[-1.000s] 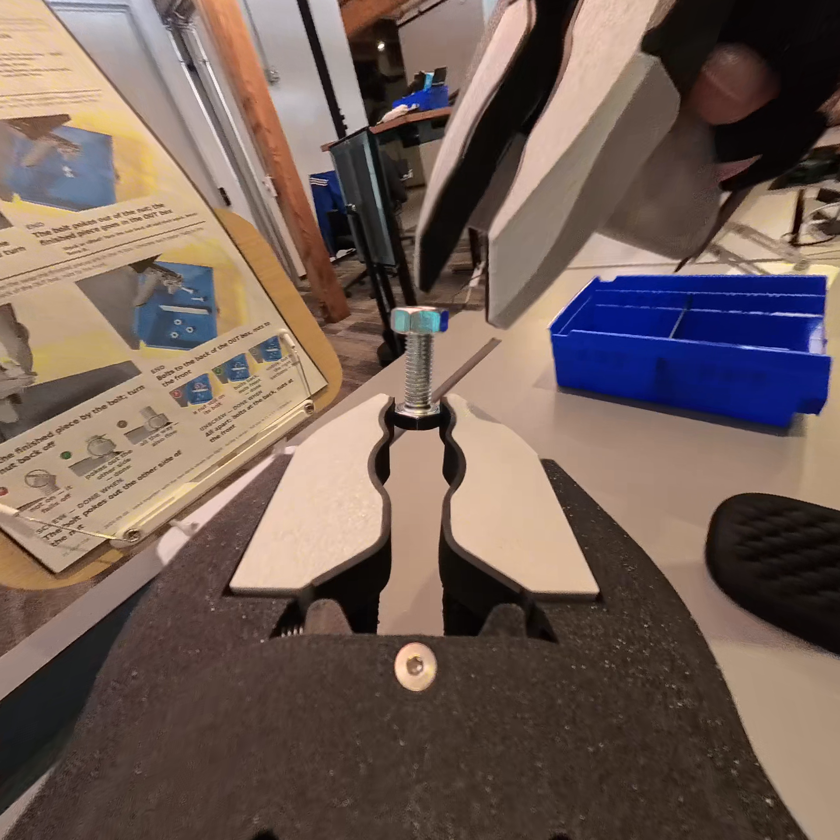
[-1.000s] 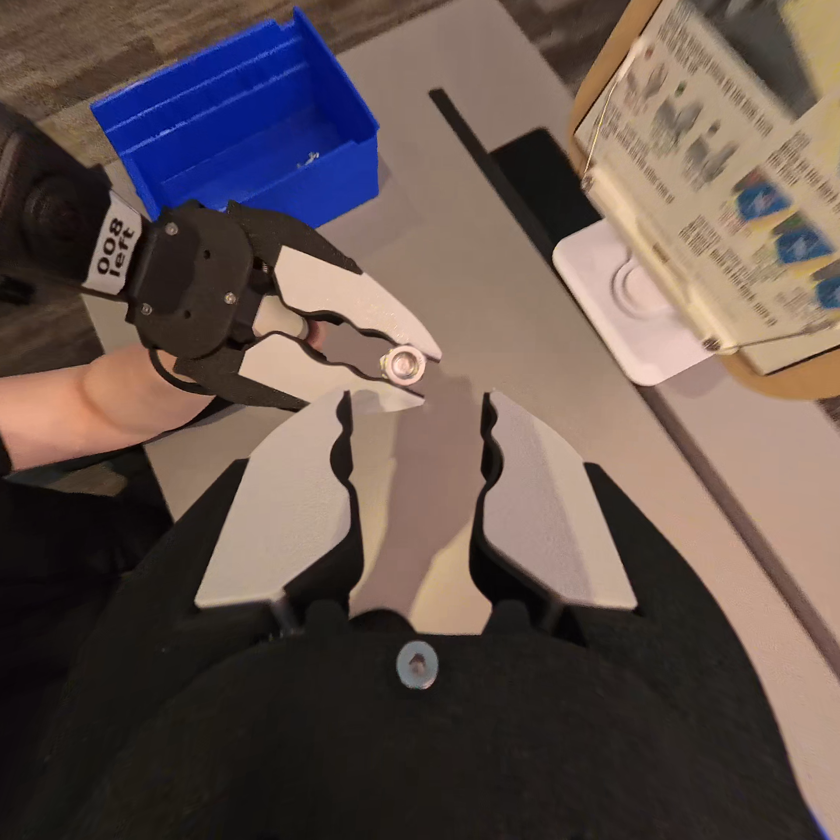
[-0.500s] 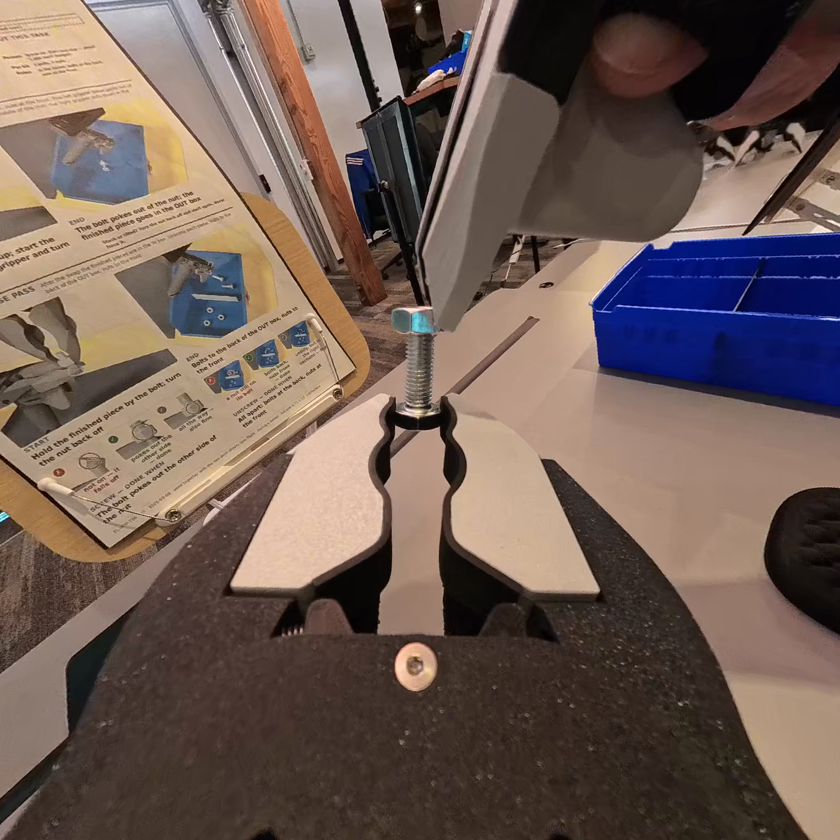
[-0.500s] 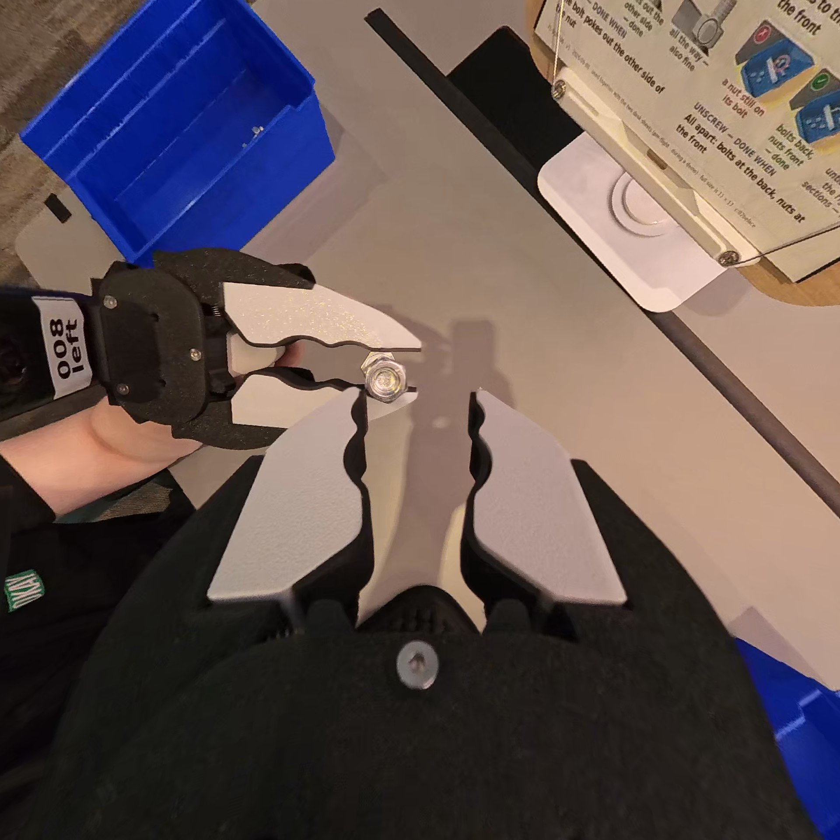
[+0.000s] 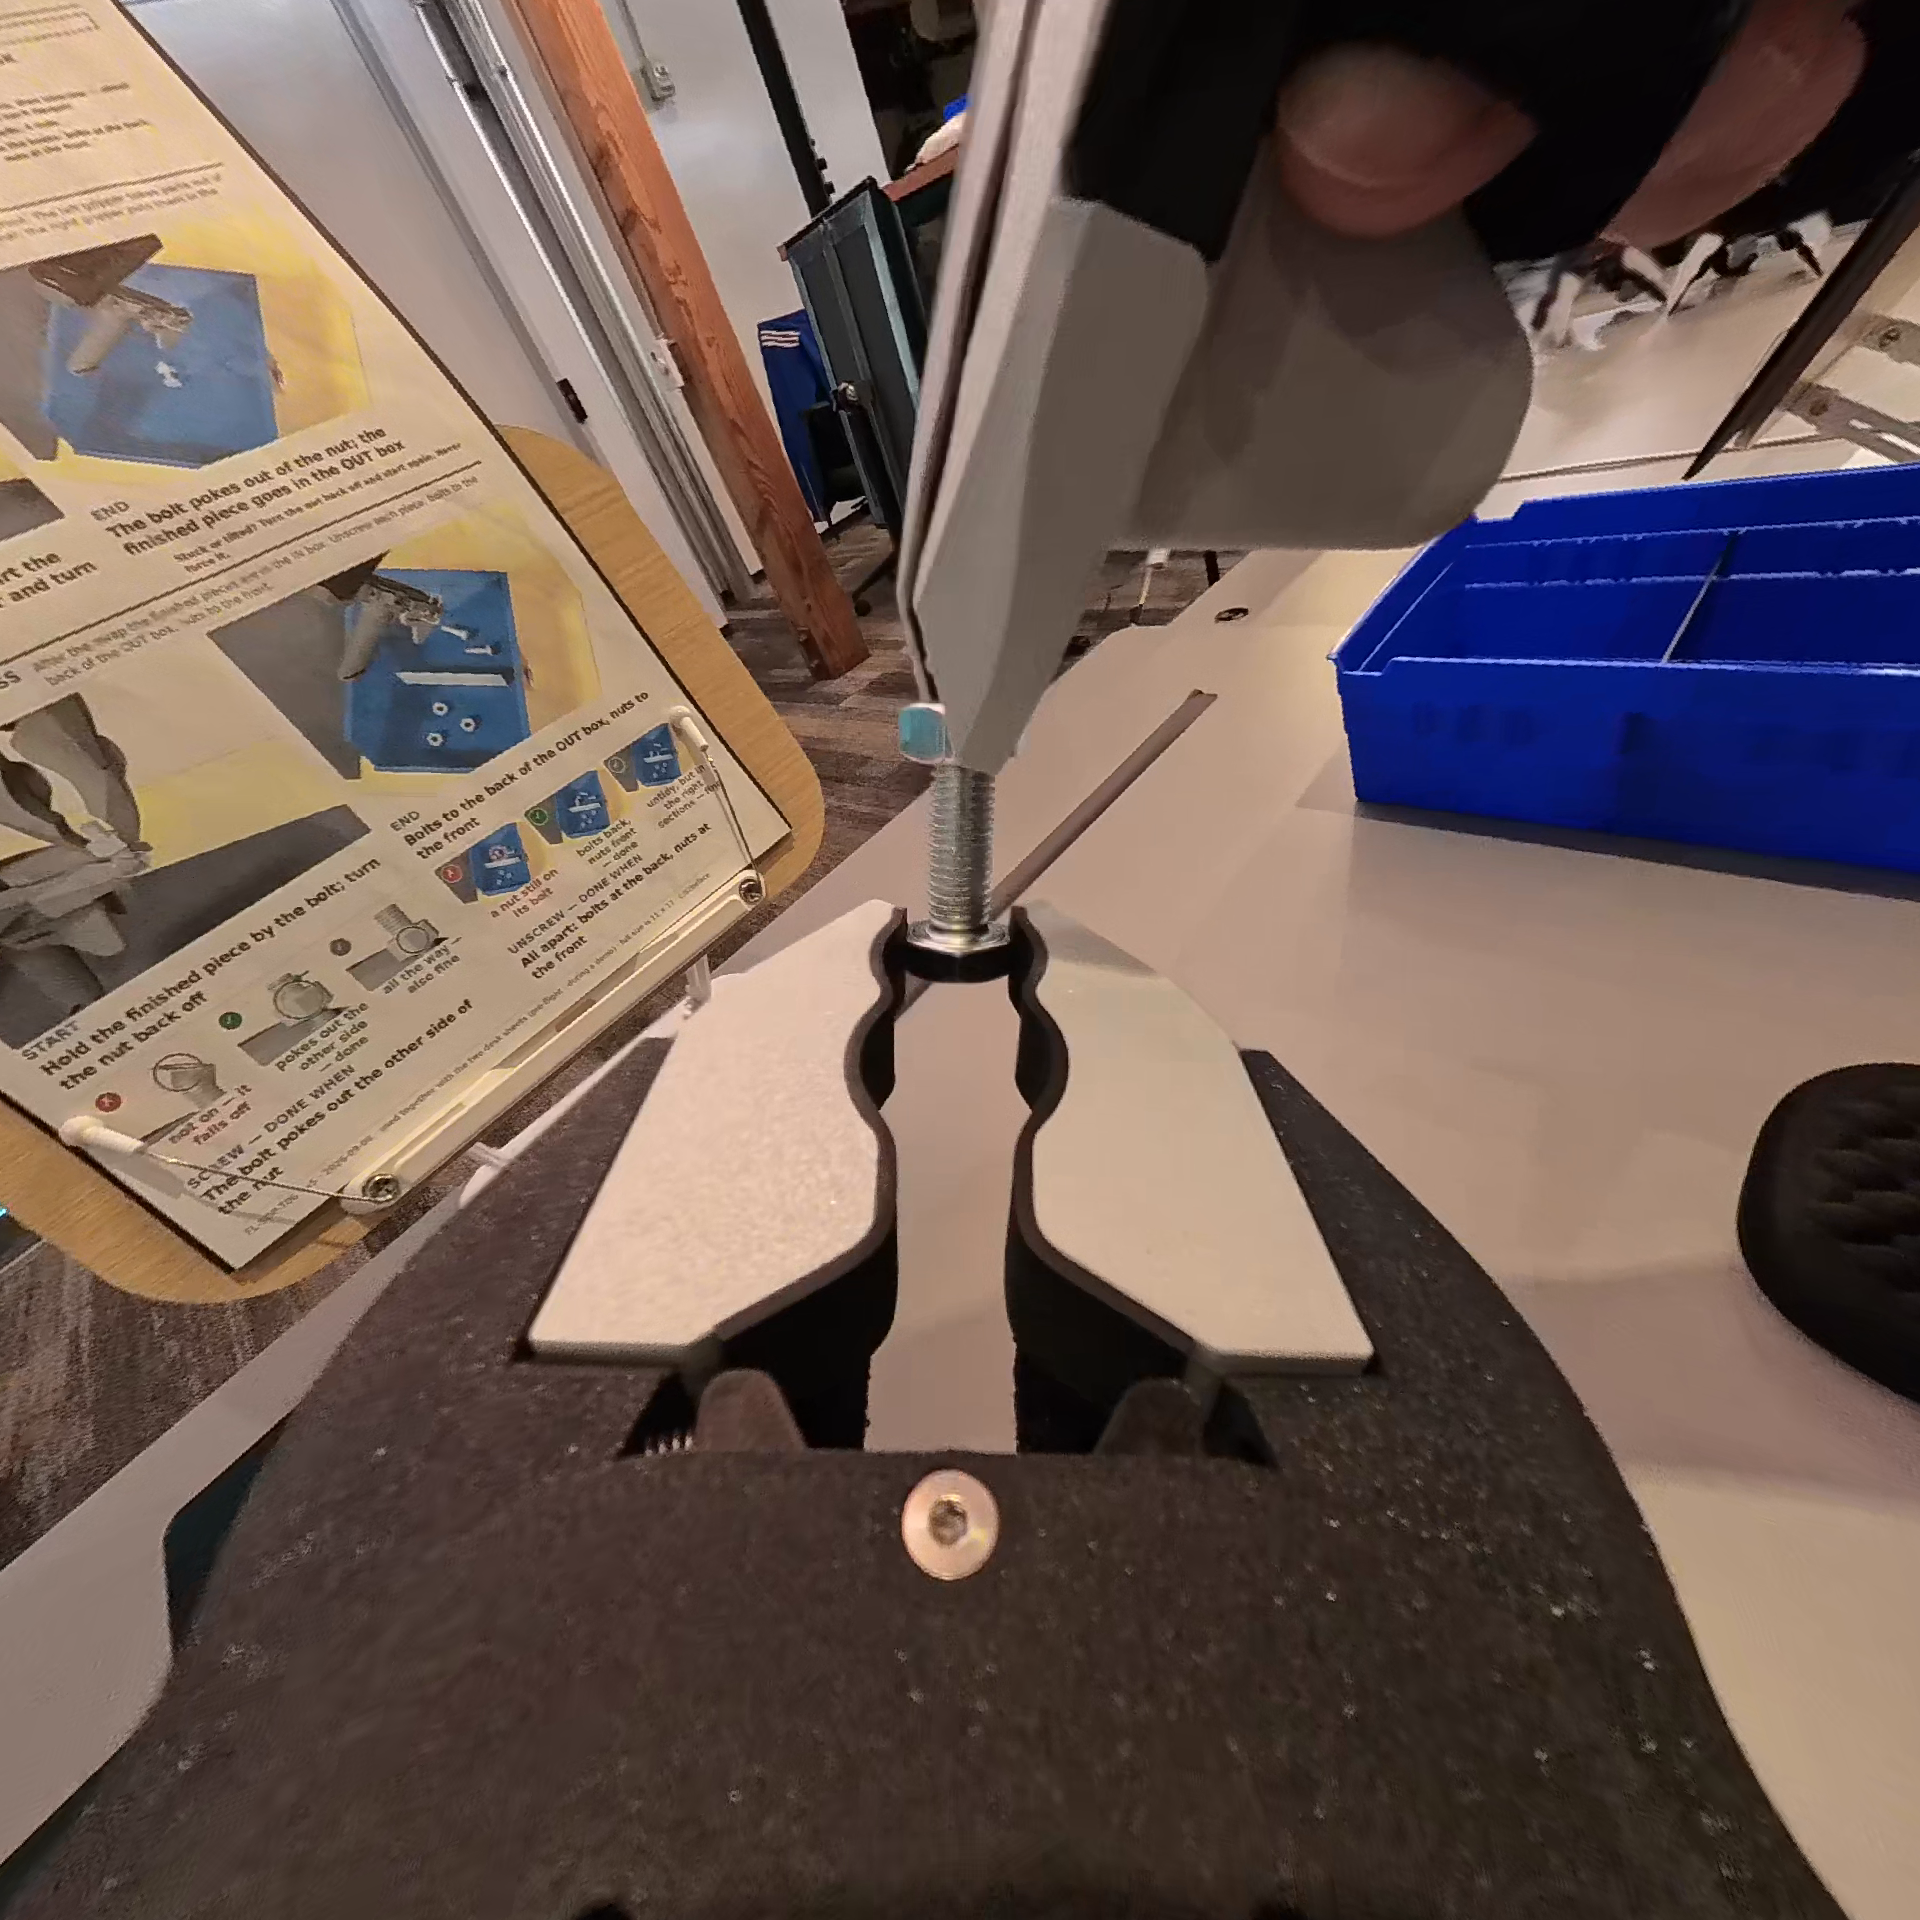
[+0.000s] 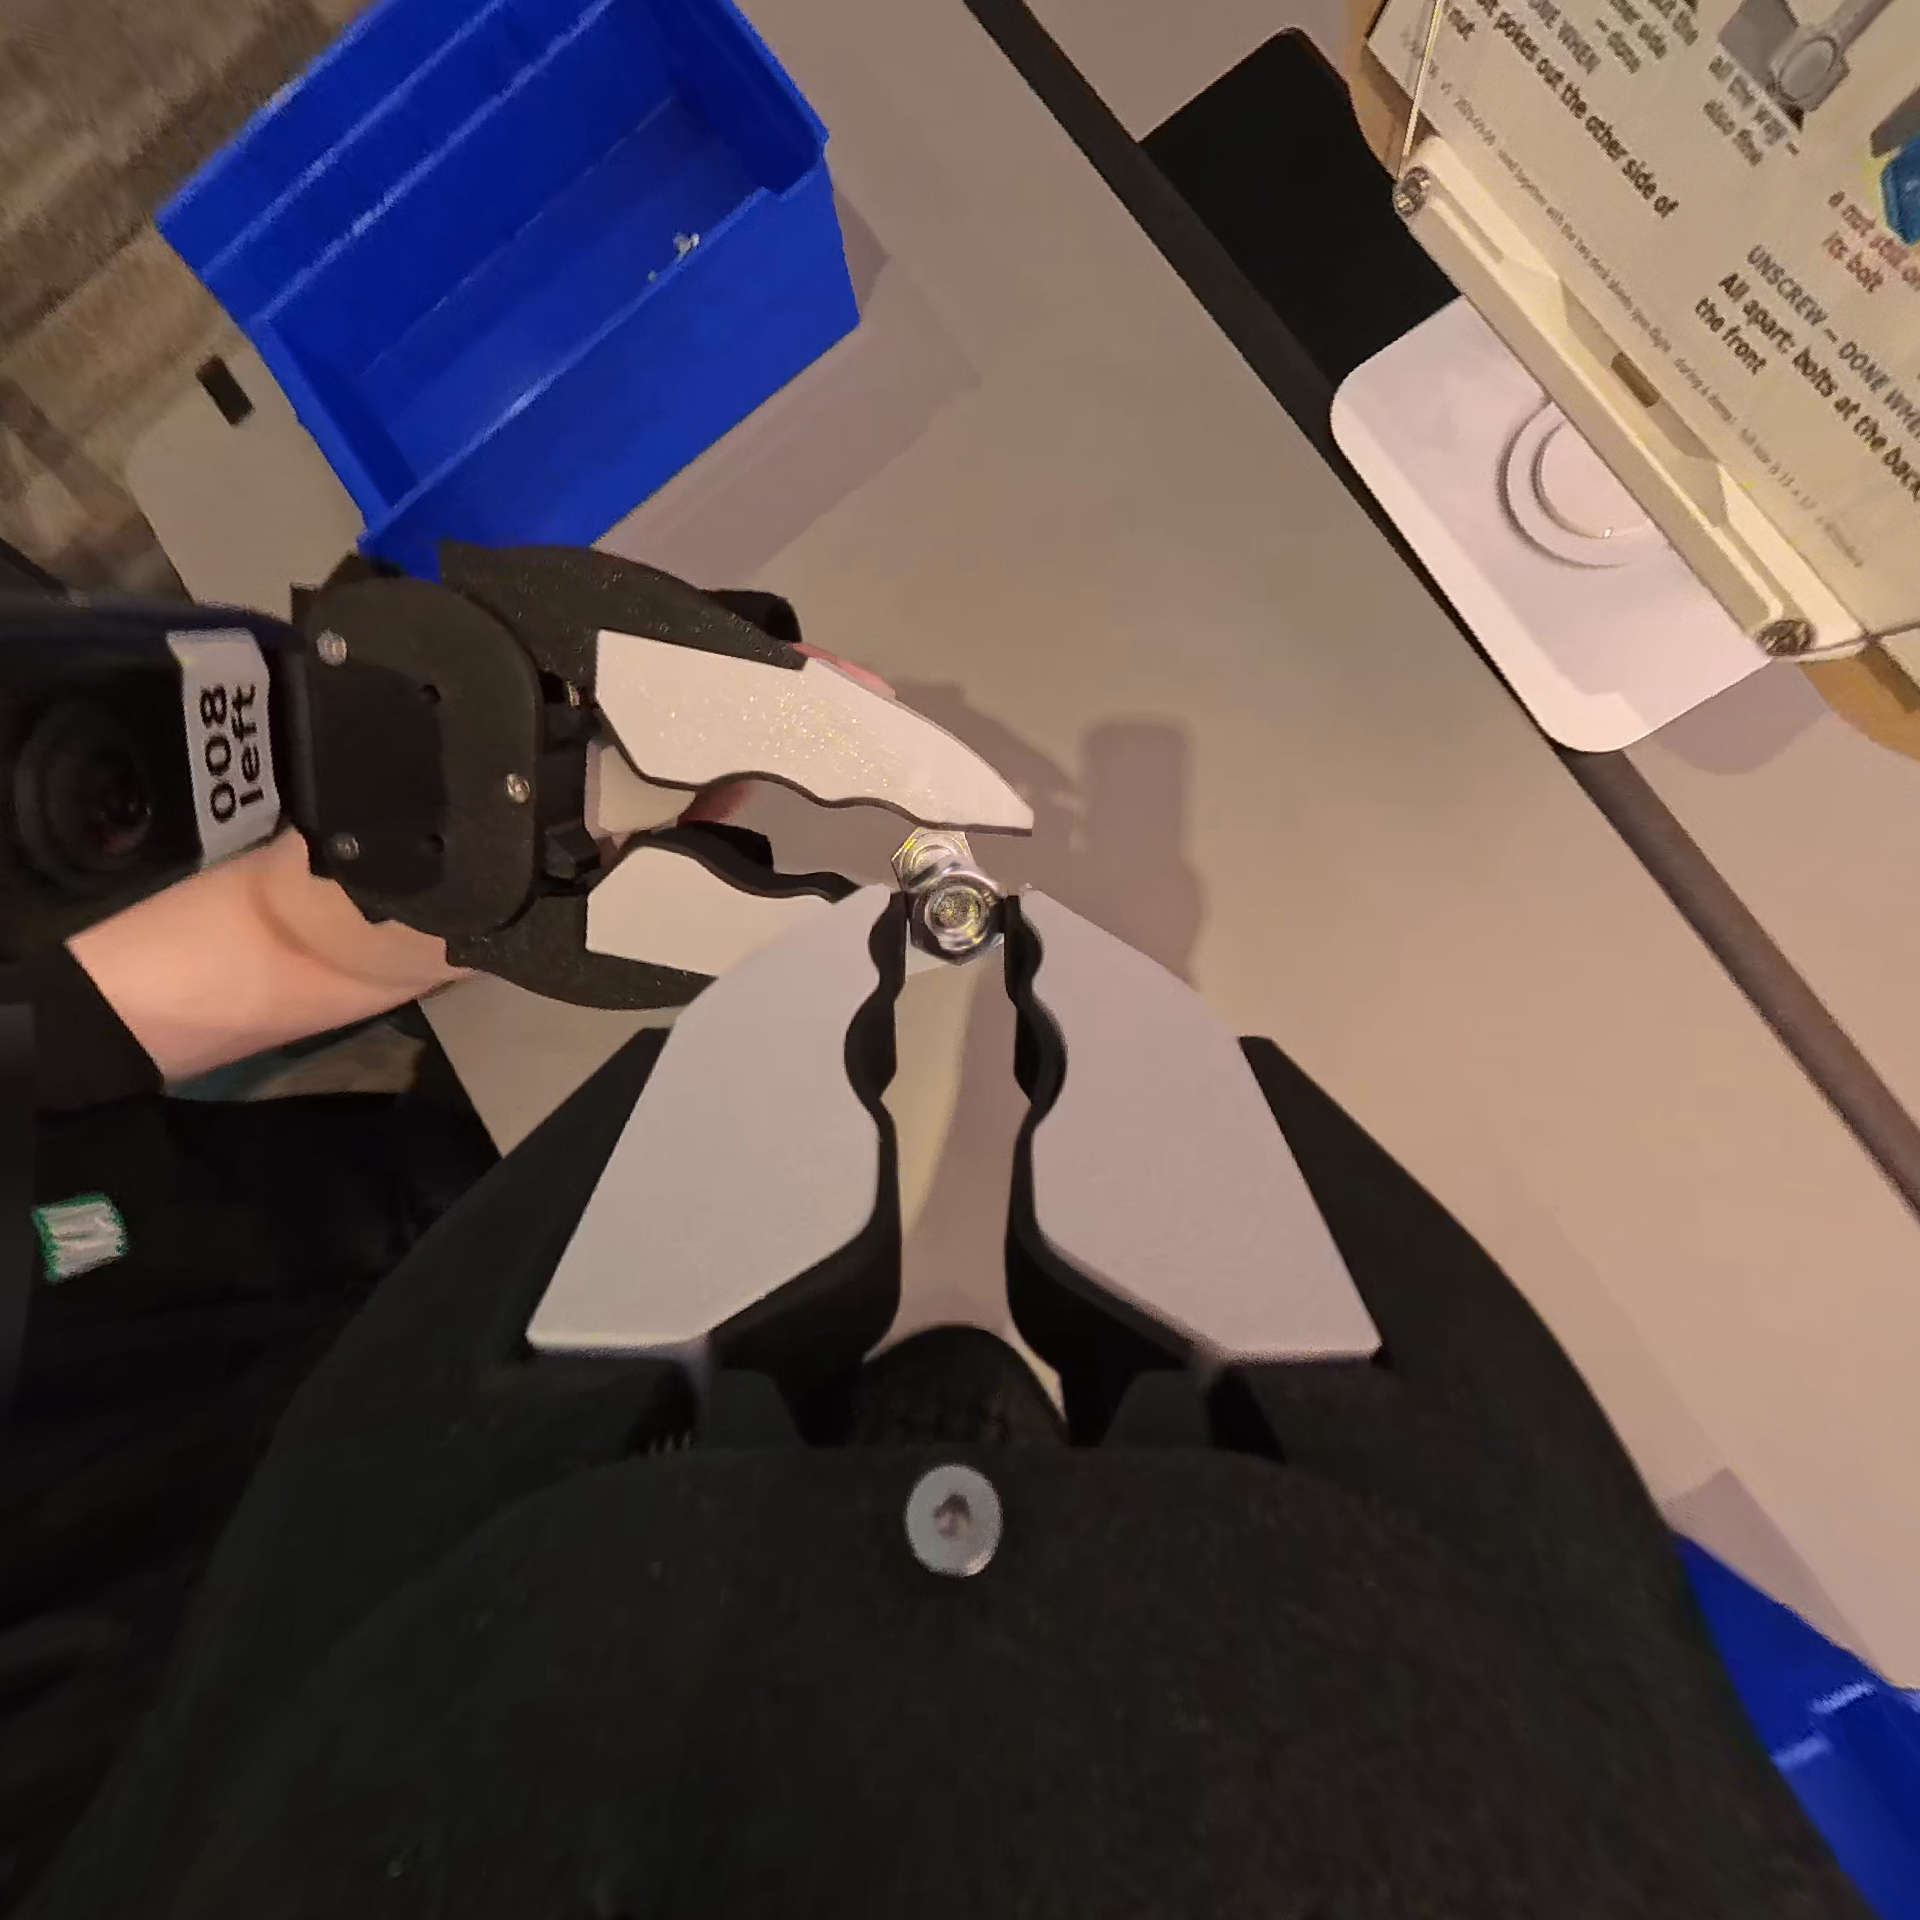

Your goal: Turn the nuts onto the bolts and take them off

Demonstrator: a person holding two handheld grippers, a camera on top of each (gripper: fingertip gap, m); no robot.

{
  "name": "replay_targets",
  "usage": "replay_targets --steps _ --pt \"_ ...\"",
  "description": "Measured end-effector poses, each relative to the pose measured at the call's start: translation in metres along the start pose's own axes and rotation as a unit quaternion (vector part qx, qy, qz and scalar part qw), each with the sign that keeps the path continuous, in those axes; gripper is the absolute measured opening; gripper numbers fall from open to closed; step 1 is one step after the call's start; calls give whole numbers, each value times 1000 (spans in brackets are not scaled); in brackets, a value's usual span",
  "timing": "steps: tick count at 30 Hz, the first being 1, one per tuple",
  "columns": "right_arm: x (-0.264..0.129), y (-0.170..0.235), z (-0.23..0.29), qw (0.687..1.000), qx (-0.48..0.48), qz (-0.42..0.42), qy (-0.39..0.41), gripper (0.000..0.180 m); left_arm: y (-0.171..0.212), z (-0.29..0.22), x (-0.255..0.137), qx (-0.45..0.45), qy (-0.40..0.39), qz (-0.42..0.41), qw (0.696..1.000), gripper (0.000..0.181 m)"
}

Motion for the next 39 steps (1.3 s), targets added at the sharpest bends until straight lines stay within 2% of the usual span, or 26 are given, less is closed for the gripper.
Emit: replay_targets --steps 6,9,14,18,23,26,27,29,31,34,37,39 --pt "-8 7 4 985 -168 -31 -4 17 -4 -11 1 -1 50 -11 999 18" --pt "-12 15 7 960 -272 -60 -3 17 -5 -19 3 2 84 -11 996 18" --pt "-17 34 9 923 -376 -79 -21 17 -3 -37 6 10 164 -4 986 18" --pt "-21 47 16 908 -406 -93 -41 17 -4 -50 2 7 228 -9 974 18" --pt "-26 50 20 904 -410 -112 -42 17 -8 -53 -1 -4 255 -27 967 18" --pt "-25 50 20 907 -406 -108 -32 17 -7 -52 0 3 246 -21 969 18" --pt "-25 48 20 910 -398 -113 -27 22 -7 -52 0 5 242 -20 970 18" --pt "-25 43 20 924 -363 -119 -24 42 -7 -50 2 6 227 -20 974 18" --pt "-28 37 21 937 -319 -137 -36 43 -6 -47 3 8 214 -17 977 18" --pt "-34 20 14 963 -209 -166 -21 43 -5 -36 4 12 166 -12 986 18" --pt "-29 16 -4 990 -77 -121 16 47 -4 -25 4 11 115 -12 993 18" --pt "-25 17 -6 995 -5 -100 4 45 -4 -19 3 18 85 -12 996 18"
Point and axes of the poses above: each gripper's, where its closed fingertips meet, x out along the fingers, y out of its underside, z = x × y across the jaws, the point moved 3 cm from there along -x, back along the fingers, and after that the axes turned 15 degrees about y, right-handed, at the moved point
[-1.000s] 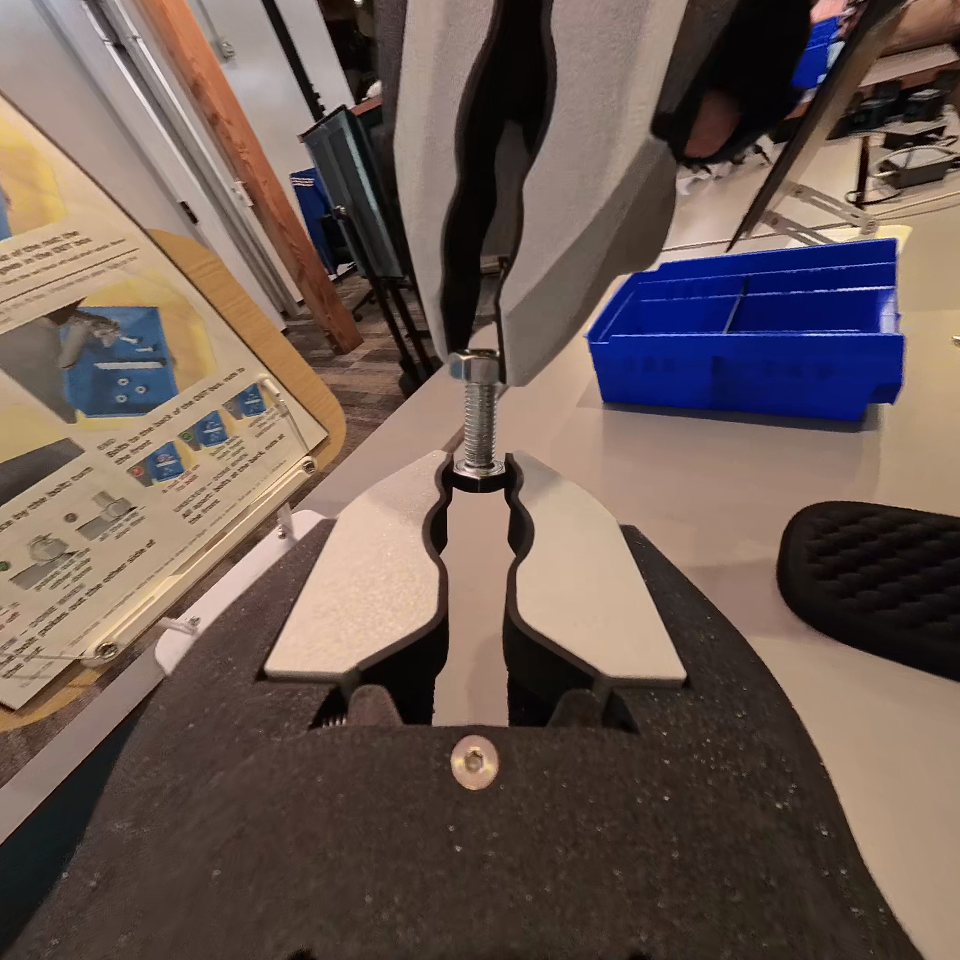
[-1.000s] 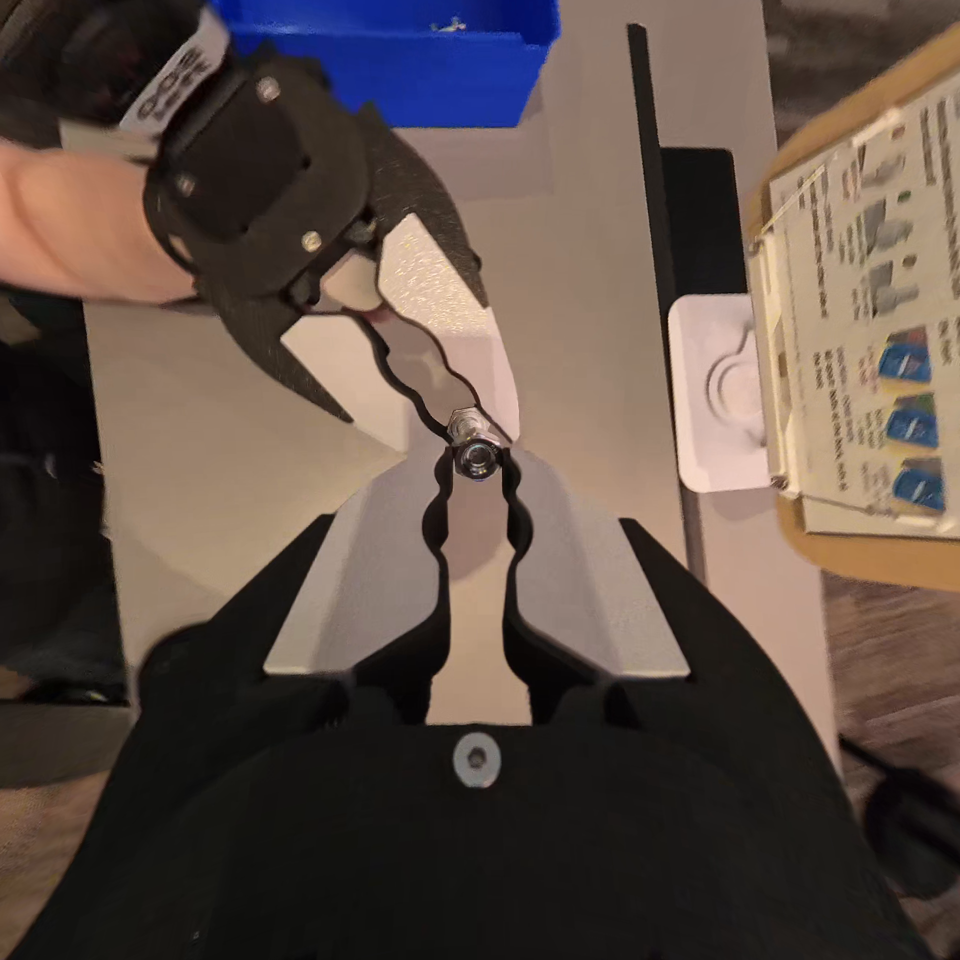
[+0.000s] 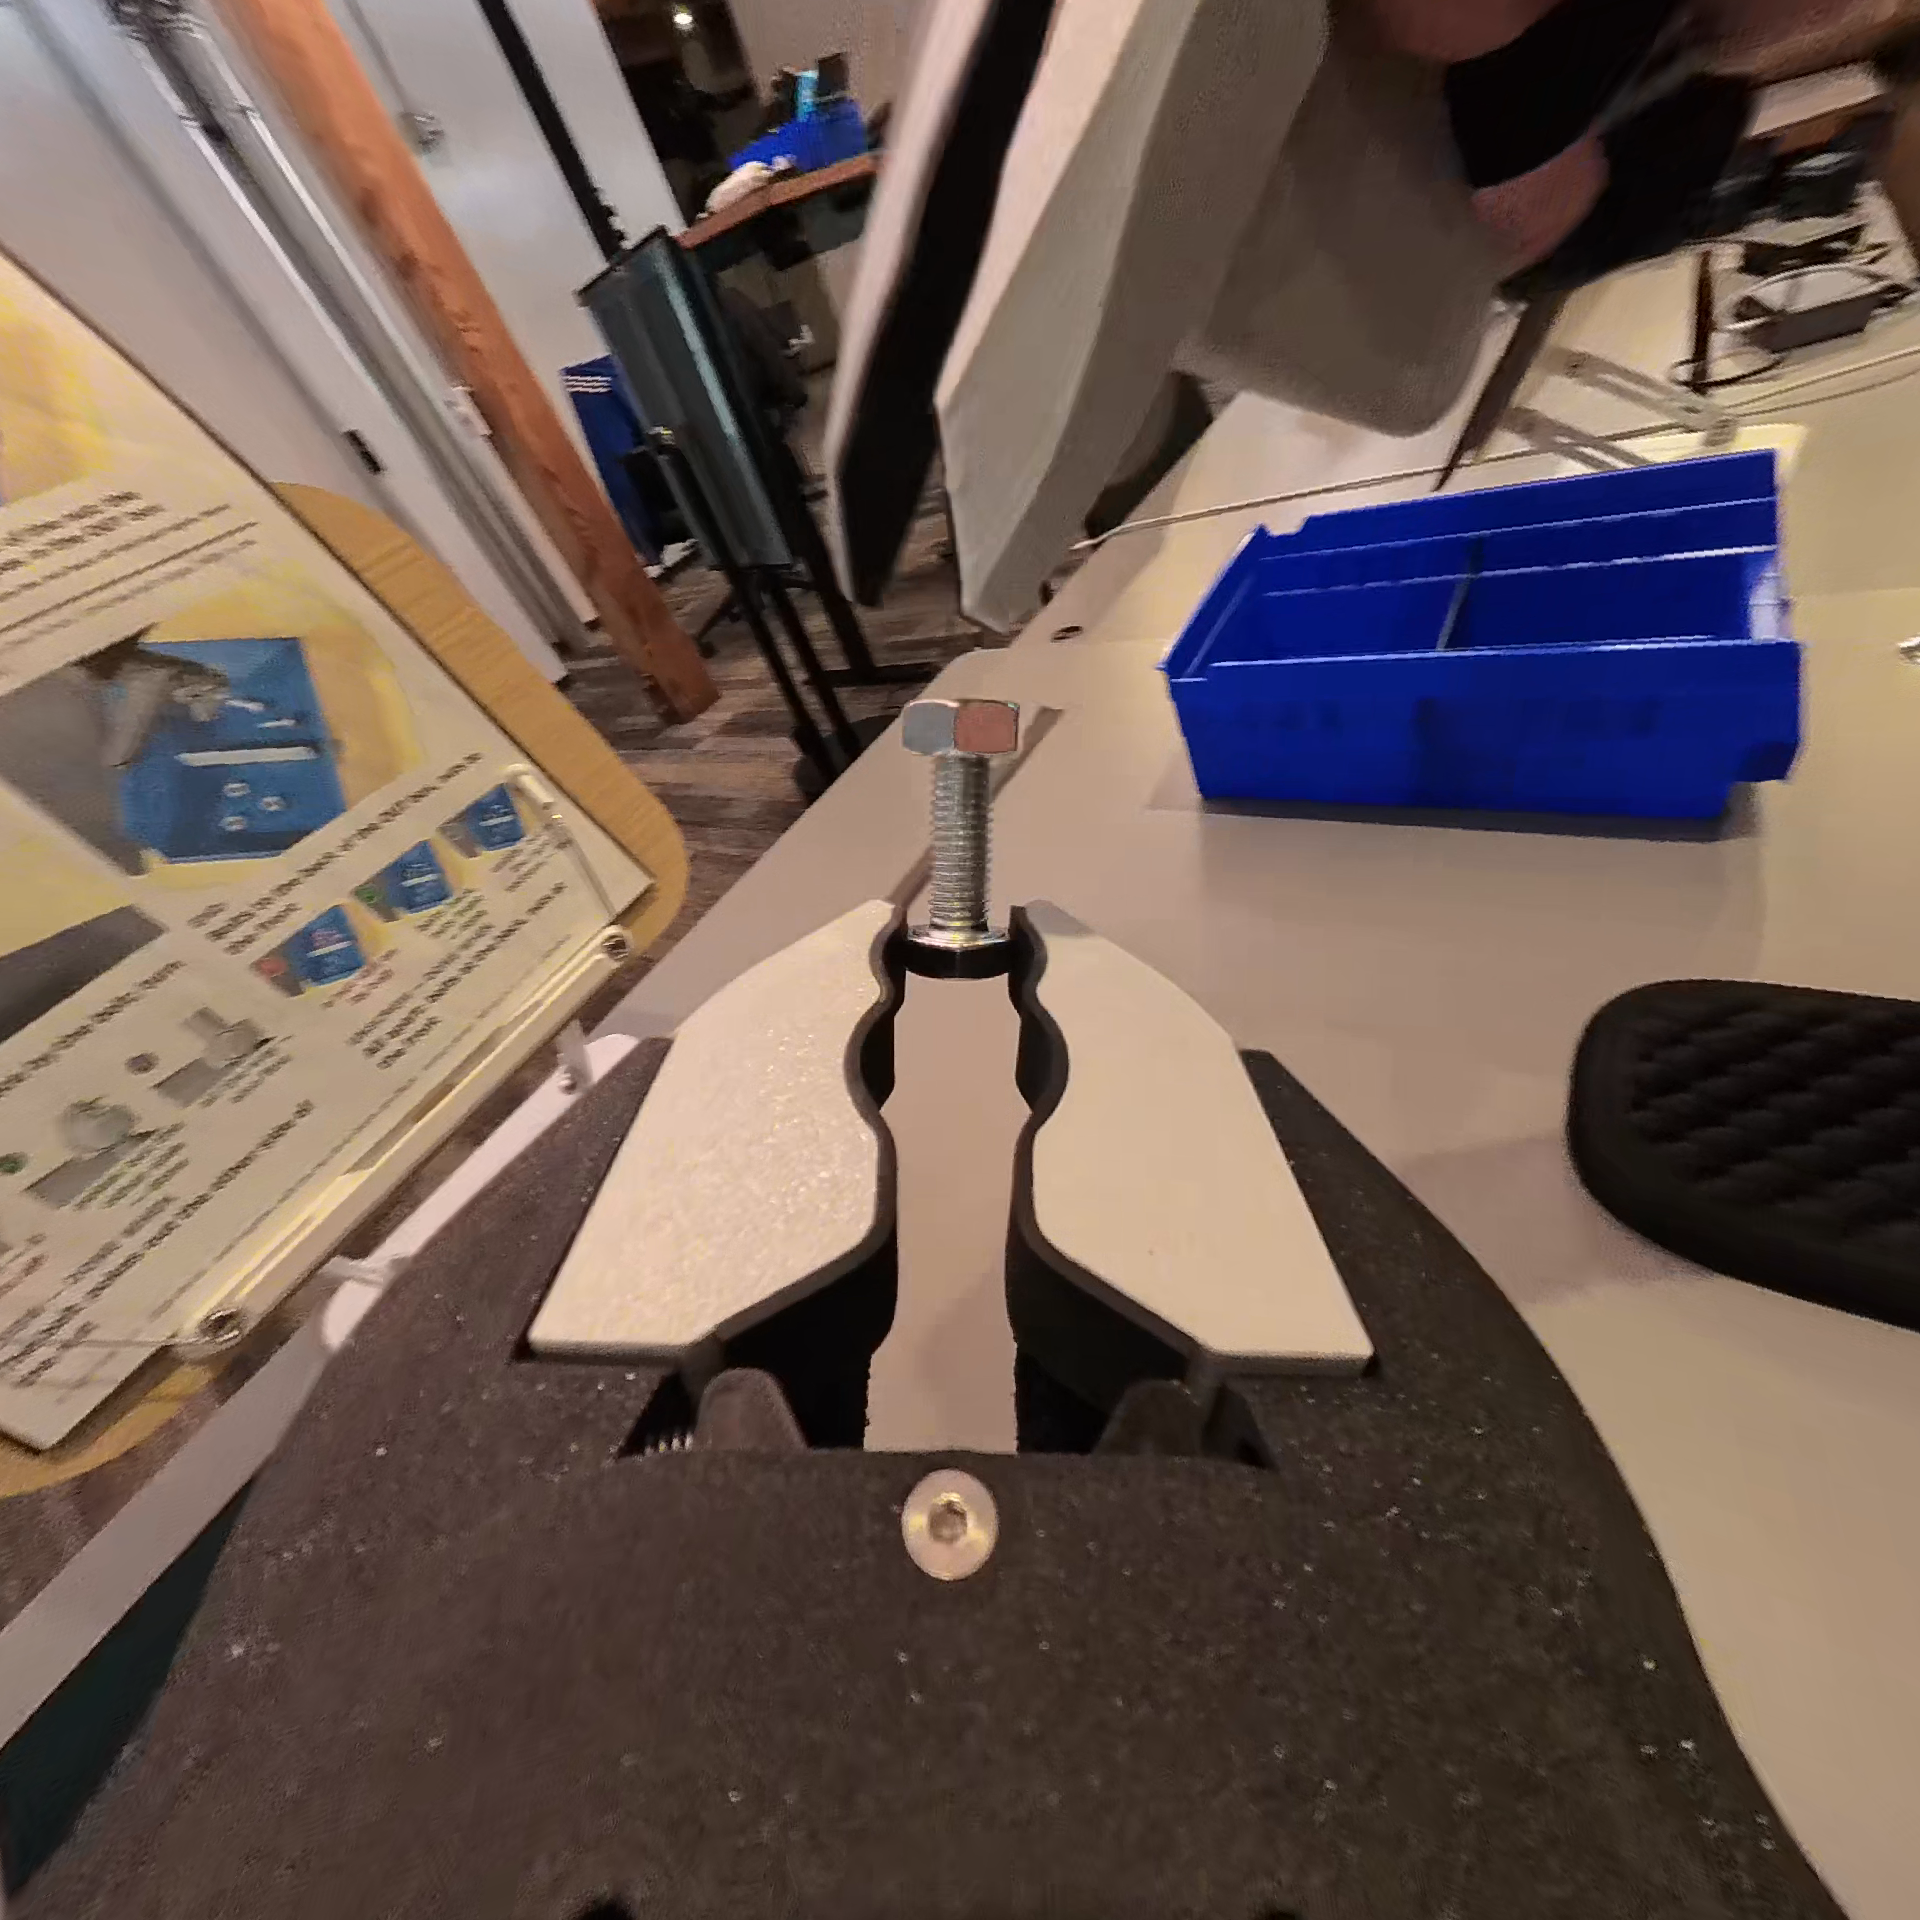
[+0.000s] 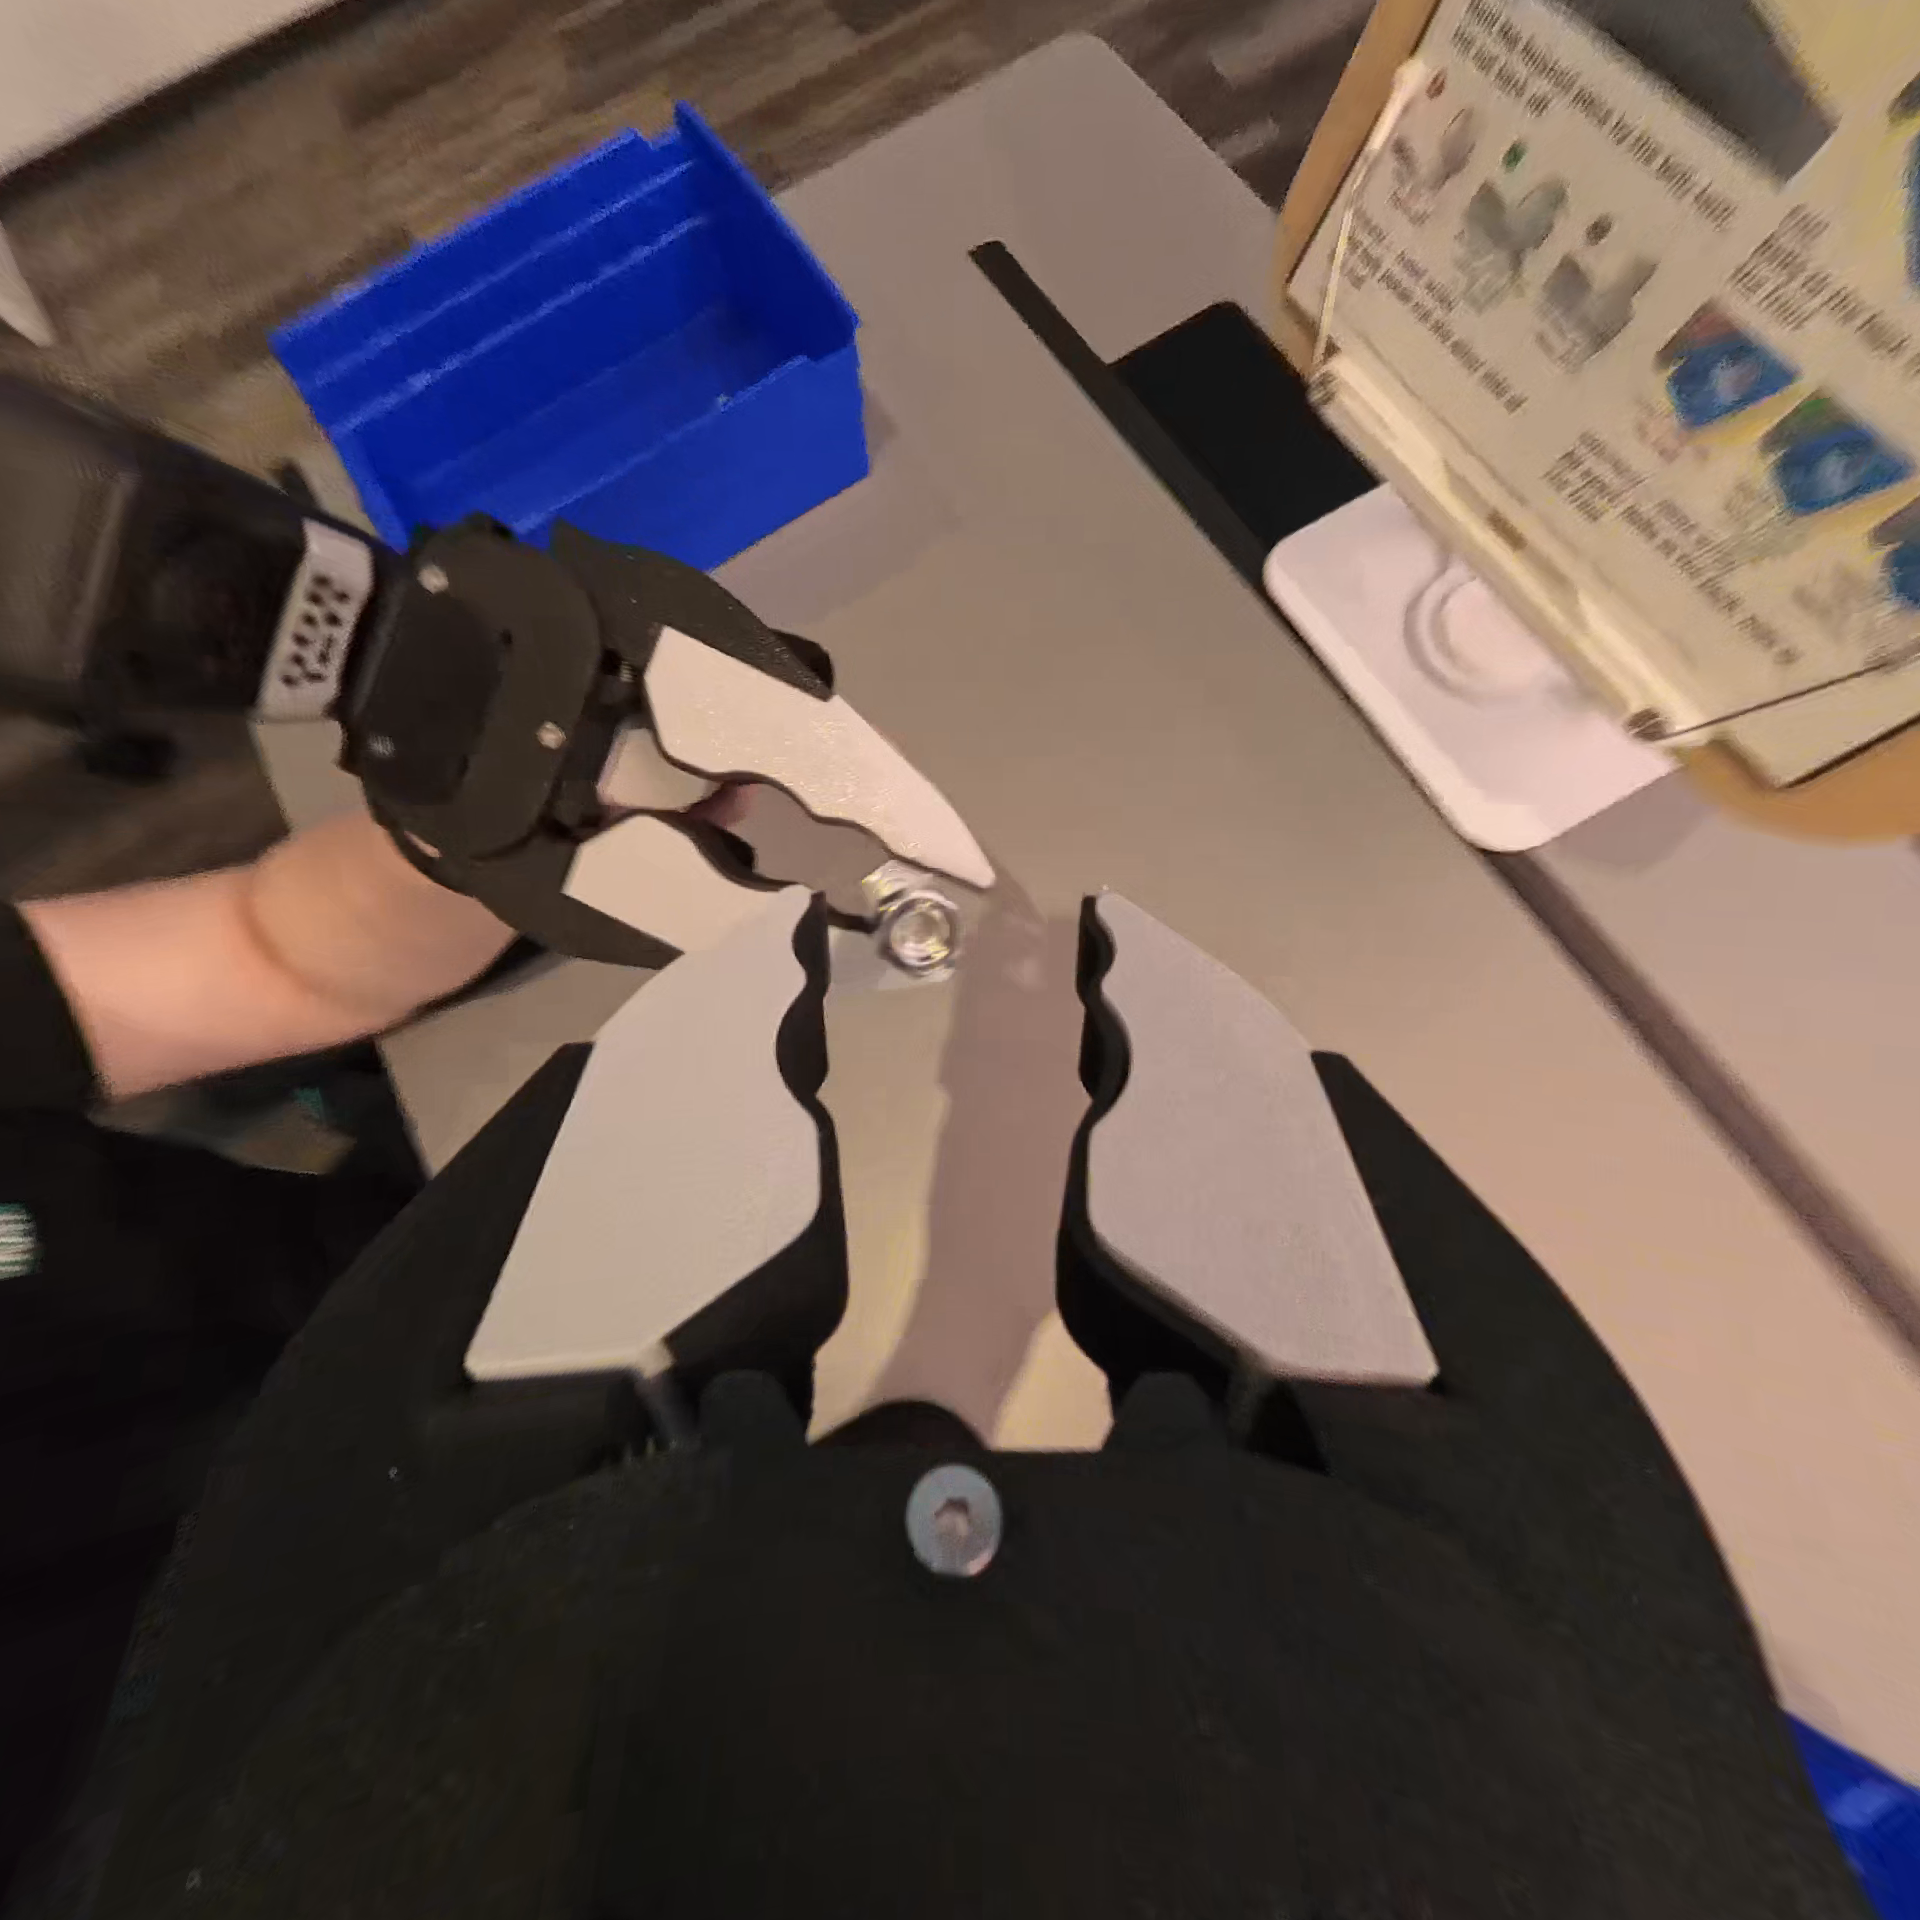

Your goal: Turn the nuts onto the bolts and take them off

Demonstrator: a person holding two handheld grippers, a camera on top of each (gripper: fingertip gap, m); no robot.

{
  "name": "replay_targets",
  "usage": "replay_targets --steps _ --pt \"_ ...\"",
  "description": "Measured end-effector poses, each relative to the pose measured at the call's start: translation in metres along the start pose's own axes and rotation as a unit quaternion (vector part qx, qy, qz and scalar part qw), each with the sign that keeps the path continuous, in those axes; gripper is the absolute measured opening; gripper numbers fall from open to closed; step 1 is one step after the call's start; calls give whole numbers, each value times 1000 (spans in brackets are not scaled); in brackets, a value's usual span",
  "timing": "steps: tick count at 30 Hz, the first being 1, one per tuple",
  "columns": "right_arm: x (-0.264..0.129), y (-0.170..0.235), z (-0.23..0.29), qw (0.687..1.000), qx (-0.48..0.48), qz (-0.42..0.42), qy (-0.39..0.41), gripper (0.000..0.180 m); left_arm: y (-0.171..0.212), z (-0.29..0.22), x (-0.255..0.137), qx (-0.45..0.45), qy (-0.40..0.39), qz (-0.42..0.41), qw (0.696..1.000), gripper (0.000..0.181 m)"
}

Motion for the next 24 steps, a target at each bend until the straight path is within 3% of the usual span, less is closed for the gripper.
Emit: replay_targets --steps 7,10,14,19,24 --pt "13 9 4 999 11 45 2 41 -1 2 -2 4 -11 0 1000 18" --pt "14 9 10 999 -8 46 -15 18 0 2 -2 3 -8 2 1000 18" --pt "13 13 10 997 -36 64 -18 17 1 -3 0 1 18 6 1000 18" --pt "6 23 19 986 -135 66 -68 17 0 -20 -4 -24 134 -15 991 18" --pt "-7 33 39 949 -291 6 -118 17 -5 -44 -17 -85 293 -52 951 18"
Point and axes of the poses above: each gripper's, where its closed fingertips meet, x out along the fingers, y out of its underside, z = x × y across the jaws, the point moved 3 cm from there along -x, back along the fingers, and after that the axes turned 15 degrees about y, right-handed, at the moved point
